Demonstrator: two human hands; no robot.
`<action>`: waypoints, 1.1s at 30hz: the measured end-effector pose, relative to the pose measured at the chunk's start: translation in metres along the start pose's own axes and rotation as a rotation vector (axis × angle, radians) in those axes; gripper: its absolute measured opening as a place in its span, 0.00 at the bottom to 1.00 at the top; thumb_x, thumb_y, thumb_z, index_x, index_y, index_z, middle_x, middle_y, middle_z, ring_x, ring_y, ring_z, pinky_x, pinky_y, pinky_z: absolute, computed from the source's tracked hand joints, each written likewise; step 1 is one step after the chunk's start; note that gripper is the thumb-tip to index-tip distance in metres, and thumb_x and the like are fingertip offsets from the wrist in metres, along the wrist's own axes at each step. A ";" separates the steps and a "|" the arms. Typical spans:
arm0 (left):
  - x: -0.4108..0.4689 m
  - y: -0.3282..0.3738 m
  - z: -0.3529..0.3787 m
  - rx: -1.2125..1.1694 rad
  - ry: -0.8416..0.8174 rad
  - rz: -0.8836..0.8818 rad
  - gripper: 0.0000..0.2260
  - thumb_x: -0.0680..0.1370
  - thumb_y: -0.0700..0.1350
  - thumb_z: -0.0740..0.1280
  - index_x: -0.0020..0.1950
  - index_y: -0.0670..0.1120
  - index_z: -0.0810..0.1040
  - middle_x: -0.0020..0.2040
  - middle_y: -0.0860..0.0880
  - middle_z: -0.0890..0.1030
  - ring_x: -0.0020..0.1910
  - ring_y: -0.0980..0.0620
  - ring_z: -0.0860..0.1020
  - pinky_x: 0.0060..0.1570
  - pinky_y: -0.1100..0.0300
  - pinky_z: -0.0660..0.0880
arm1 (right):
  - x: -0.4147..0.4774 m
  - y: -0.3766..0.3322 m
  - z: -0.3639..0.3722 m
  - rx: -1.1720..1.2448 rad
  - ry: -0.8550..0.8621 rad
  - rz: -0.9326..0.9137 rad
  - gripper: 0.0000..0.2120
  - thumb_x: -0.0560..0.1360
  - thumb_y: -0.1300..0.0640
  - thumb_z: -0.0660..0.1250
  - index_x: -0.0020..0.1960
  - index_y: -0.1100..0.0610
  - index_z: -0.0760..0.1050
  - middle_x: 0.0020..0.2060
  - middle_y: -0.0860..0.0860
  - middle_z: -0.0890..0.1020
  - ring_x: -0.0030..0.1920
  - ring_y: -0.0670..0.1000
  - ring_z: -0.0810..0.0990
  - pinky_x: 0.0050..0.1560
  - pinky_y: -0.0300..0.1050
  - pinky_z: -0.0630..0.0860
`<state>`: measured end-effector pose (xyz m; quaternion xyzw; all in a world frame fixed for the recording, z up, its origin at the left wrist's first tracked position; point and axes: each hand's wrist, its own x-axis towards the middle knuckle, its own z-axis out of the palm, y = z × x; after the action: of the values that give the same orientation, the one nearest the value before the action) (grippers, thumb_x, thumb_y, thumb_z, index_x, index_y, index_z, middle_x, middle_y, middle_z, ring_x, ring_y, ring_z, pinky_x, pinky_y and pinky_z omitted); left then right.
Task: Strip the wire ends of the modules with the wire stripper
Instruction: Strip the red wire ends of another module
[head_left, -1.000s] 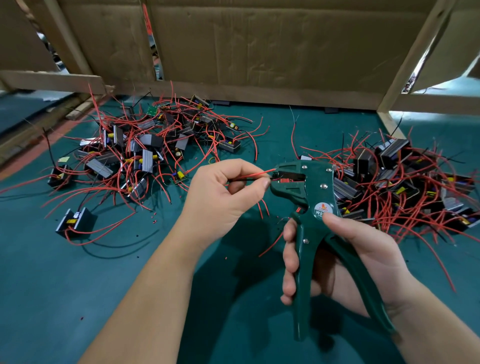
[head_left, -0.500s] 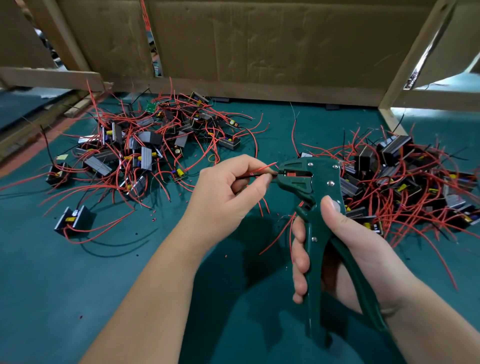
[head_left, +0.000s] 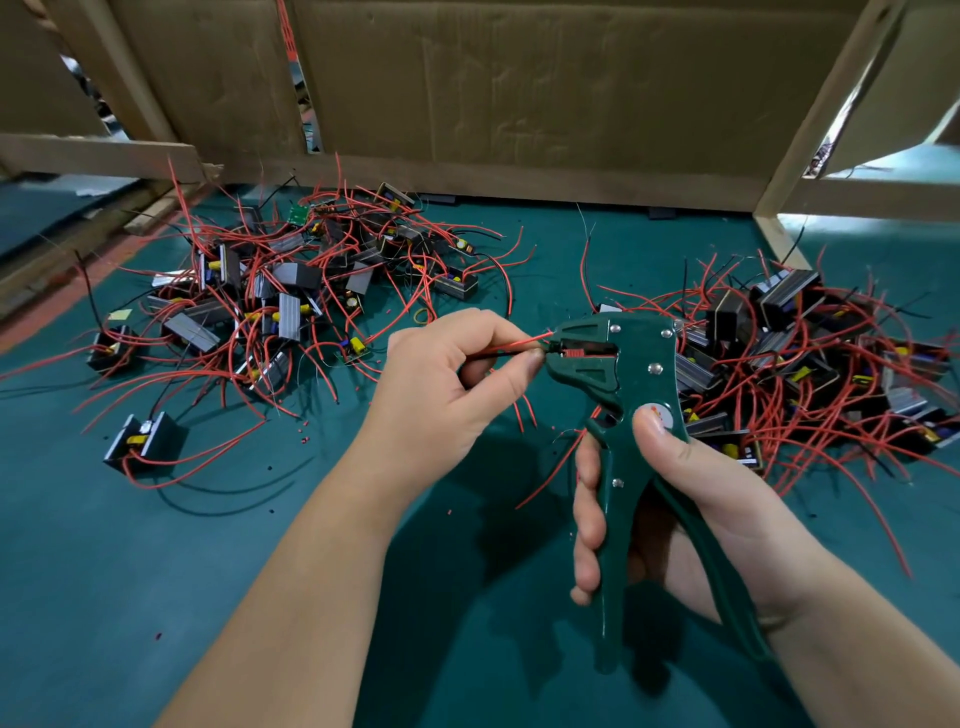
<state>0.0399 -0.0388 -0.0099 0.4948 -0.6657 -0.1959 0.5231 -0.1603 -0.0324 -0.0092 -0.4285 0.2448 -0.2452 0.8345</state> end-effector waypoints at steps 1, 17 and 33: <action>0.000 0.001 0.000 0.010 0.003 0.005 0.04 0.74 0.52 0.67 0.38 0.59 0.77 0.29 0.44 0.70 0.28 0.58 0.62 0.31 0.65 0.61 | 0.000 0.000 0.000 -0.007 0.006 -0.001 0.25 0.64 0.37 0.75 0.43 0.59 0.77 0.33 0.60 0.77 0.31 0.60 0.79 0.37 0.57 0.77; -0.003 0.010 0.011 -0.248 -0.126 -0.191 0.10 0.80 0.48 0.55 0.41 0.50 0.70 0.33 0.51 0.67 0.33 0.53 0.63 0.33 0.63 0.62 | 0.003 0.001 0.014 0.155 0.229 -0.064 0.23 0.69 0.36 0.62 0.36 0.58 0.75 0.27 0.57 0.73 0.24 0.56 0.74 0.28 0.50 0.76; 0.001 0.002 0.006 0.110 -0.083 -0.009 0.09 0.79 0.48 0.58 0.39 0.56 0.69 0.38 0.52 0.67 0.39 0.59 0.68 0.43 0.70 0.63 | -0.002 0.000 0.006 0.206 -0.119 0.054 0.20 0.64 0.49 0.74 0.49 0.62 0.78 0.37 0.62 0.78 0.38 0.62 0.79 0.44 0.61 0.77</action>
<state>0.0332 -0.0399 -0.0100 0.5173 -0.6943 -0.1816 0.4661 -0.1580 -0.0278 -0.0057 -0.3473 0.1797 -0.2205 0.8935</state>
